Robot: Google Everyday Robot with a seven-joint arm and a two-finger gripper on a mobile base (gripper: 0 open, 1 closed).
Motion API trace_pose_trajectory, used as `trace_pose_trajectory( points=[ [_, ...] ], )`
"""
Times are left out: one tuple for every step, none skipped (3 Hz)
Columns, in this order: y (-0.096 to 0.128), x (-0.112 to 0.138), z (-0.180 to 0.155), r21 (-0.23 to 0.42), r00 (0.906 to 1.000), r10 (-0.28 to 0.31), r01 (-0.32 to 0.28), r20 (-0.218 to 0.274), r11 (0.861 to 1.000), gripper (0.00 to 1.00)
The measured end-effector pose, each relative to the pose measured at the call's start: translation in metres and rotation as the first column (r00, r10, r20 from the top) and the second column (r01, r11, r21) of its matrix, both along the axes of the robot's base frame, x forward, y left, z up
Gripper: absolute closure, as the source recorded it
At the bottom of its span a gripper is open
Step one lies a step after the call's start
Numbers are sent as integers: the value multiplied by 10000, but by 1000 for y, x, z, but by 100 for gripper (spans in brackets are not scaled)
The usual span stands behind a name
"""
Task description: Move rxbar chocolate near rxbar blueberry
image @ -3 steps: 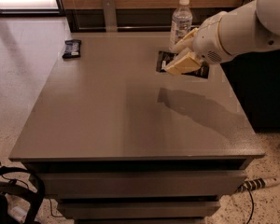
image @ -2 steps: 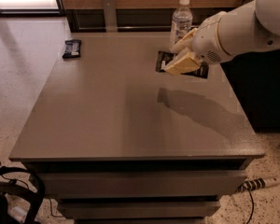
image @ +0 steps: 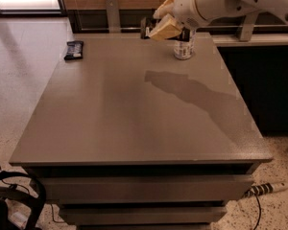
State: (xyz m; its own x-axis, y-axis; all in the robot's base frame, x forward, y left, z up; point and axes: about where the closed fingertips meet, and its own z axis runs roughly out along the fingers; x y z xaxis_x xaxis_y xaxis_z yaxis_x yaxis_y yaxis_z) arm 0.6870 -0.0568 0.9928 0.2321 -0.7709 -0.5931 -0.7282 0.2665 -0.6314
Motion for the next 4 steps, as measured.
trace_pose_trajectory(
  points=[
    [40,43,13,-650,9971,417,-376,634,9972,100],
    [75,66,5,-1304,9956,661,-570,665,9898,100],
    [109,88,-8,-1427,9926,1076,-986,565,9848,100],
    [130,106,-21,-1023,9883,1458,-1406,458,9848,100]
  ],
)
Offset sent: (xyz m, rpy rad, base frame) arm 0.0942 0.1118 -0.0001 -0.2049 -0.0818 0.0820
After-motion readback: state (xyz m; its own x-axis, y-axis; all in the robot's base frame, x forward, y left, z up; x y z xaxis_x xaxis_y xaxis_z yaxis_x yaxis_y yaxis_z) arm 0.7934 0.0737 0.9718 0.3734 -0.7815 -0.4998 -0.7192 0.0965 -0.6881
